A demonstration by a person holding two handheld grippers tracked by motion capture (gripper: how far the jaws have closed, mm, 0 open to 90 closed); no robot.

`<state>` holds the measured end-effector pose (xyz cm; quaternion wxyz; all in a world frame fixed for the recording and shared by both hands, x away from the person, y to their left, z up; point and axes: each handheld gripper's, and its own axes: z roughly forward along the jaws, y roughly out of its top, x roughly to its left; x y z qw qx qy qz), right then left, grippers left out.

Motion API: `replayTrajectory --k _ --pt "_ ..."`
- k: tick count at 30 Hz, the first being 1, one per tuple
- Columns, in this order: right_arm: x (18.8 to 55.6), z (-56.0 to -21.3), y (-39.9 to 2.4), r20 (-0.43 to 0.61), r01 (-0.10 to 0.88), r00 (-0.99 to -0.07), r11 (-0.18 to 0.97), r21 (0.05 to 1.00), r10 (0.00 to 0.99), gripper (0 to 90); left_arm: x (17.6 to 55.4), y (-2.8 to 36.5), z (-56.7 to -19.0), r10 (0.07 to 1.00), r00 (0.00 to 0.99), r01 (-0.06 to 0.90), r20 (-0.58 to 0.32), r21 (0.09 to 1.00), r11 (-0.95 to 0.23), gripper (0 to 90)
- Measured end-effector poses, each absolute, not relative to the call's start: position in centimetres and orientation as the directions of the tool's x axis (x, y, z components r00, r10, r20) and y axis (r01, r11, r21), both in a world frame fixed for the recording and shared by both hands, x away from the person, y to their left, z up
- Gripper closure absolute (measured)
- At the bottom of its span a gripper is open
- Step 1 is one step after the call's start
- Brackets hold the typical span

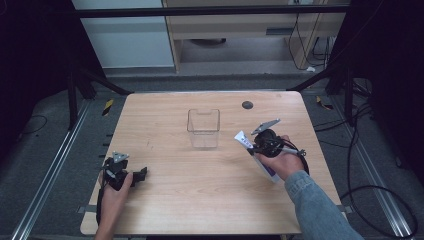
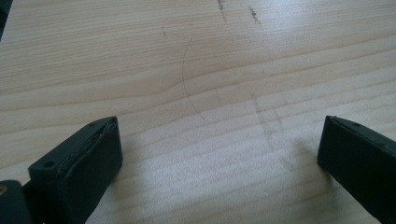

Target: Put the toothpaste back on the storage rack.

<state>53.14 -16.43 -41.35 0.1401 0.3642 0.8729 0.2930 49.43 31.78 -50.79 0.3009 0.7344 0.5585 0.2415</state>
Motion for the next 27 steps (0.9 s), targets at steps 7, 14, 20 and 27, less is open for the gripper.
replayTrajectory --k 7,14,20,27 --pt "52.4 -41.0 -17.2 -0.022 0.555 -0.667 0.516 0.653 0.745 77.4 50.1 31.4 -50.8 0.961 0.277 0.672 0.018 0.712 -0.207 0.0" --pt "52.2 -40.3 -17.5 0.023 0.508 -0.665 0.43 0.746 0.747 77.3 50.4 31.2 -50.8 0.954 0.301 0.666 0.018 0.711 -0.223 0.0" --pt "52.1 -39.7 -16.8 0.025 0.456 -0.665 0.379 0.805 0.746 77.4 50.7 31.0 -50.8 0.958 0.288 0.668 0.018 0.712 -0.214 0.0" --pt "52.2 -39.2 -15.6 0.027 0.427 -0.648 0.334 0.841 0.761 77.4 50.7 30.9 -50.8 0.959 0.282 0.671 0.019 0.711 -0.211 0.0"
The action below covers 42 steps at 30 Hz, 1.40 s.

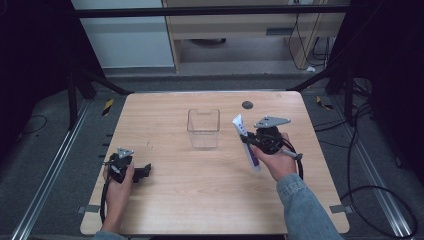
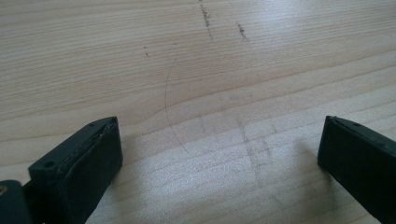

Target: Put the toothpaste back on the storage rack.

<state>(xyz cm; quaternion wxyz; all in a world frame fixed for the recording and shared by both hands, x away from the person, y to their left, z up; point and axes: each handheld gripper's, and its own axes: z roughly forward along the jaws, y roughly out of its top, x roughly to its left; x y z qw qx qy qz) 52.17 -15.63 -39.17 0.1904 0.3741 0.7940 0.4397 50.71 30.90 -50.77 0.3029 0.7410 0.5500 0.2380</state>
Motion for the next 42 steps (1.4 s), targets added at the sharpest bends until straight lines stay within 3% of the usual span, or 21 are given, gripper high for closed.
replayTrajectory --k 12,26,42 --pt "53.7 -36.8 -13.2 0.045 0.383 -0.572 0.218 0.898 0.819 77.3 50.7 30.8 -50.8 0.96 0.278 0.671 0.021 0.711 -0.209 0.0" --pt "56.1 -33.2 -11.7 0.026 0.309 -0.532 0.166 0.936 0.846 77.3 50.5 30.7 -50.8 0.962 0.272 0.672 0.022 0.711 -0.206 0.0" --pt "57.2 -30.5 -8.1 0.076 0.241 -0.45 0.038 0.97 0.89 77.3 50.5 30.7 -50.8 0.962 0.272 0.672 0.022 0.711 -0.206 0.0"
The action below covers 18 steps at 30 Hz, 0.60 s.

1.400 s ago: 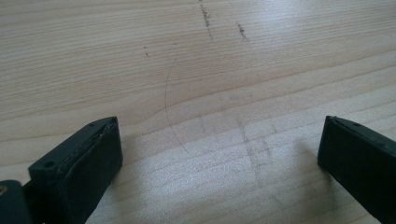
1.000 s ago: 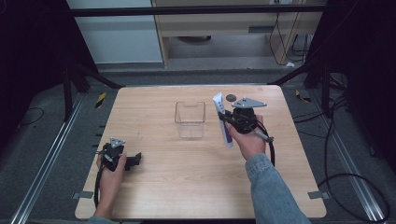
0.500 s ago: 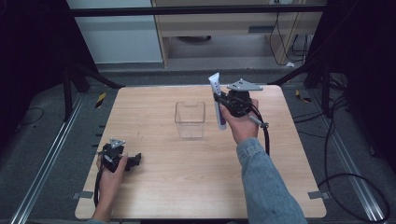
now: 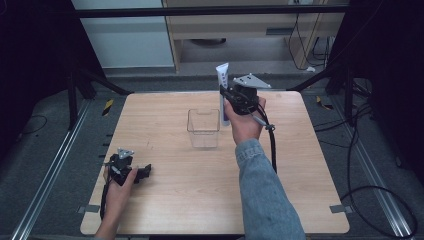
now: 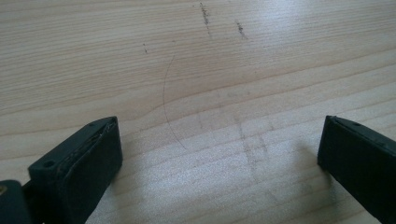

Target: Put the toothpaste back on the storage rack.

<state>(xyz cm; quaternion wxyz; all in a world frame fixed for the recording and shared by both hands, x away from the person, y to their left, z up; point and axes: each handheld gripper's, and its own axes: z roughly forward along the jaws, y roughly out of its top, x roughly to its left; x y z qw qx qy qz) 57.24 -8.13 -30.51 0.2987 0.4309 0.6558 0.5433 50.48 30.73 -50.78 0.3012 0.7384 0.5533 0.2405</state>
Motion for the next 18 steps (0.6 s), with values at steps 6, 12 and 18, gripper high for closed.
replayTrajectory --k 6,12,18 --pt "57.7 -30.0 -7.1 0.083 0.239 -0.421 0.022 0.971 0.903 77.3 50.4 30.7 -50.8 0.964 0.265 0.673 0.02 0.712 -0.2 0.0" --pt "57.8 -30.0 -6.4 0.086 0.234 -0.419 0.016 0.972 0.904 77.2 50.1 30.7 -50.8 0.967 0.253 0.674 0.018 0.714 -0.19 0.0" --pt "58.2 -30.3 -5.9 0.097 0.225 -0.417 0.0 0.974 0.904 77.1 50.1 30.7 -50.8 0.966 0.256 0.675 0.022 0.711 -0.195 0.0"
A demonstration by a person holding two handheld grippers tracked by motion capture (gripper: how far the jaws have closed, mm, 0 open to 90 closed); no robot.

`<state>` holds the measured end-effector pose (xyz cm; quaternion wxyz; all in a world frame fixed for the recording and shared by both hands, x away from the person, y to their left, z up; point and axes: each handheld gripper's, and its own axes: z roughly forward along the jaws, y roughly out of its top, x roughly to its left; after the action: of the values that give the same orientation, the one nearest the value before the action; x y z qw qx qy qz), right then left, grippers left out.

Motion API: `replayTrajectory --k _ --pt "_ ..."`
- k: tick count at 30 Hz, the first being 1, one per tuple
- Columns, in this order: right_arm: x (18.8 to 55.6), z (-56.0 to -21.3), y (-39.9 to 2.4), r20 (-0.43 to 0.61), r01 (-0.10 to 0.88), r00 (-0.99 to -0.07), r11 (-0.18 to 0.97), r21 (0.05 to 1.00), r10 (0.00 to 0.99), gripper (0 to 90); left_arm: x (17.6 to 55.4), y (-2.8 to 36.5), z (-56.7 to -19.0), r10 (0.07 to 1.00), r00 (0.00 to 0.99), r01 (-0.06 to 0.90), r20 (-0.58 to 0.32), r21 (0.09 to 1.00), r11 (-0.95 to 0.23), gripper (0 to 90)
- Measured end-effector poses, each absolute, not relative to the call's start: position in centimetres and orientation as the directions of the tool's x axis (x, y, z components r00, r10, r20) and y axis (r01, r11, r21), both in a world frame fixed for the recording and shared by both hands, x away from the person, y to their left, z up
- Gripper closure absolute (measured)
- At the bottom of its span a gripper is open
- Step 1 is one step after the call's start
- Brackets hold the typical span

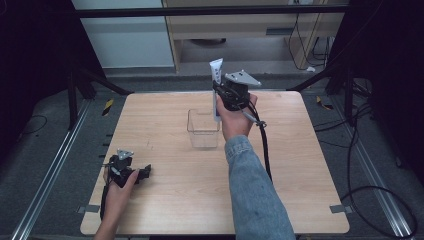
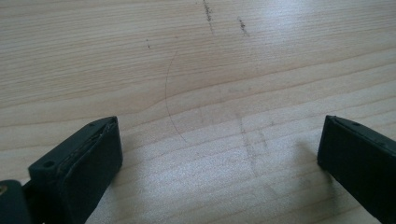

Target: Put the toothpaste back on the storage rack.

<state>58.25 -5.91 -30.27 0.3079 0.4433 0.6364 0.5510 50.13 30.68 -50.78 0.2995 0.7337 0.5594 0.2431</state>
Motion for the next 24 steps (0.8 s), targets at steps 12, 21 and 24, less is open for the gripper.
replayTrajectory --k 12,21,24 --pt "59.1 -31.2 -4.6 0.08 0.223 -0.412 0.016 0.975 0.908 77.1 50.4 30.7 -50.8 0.966 0.256 0.675 0.021 0.712 -0.194 0.0" --pt "59.0 -31.4 -4.0 0.052 0.204 -0.407 0.036 0.978 0.912 77.0 50.5 30.7 -50.8 0.967 0.256 0.675 0.021 0.711 -0.194 0.0" --pt "59.0 -31.6 -3.6 0.044 0.203 -0.412 0.045 0.978 0.91 77.0 50.6 30.7 -50.8 0.966 0.259 0.674 0.02 0.713 -0.196 0.0"
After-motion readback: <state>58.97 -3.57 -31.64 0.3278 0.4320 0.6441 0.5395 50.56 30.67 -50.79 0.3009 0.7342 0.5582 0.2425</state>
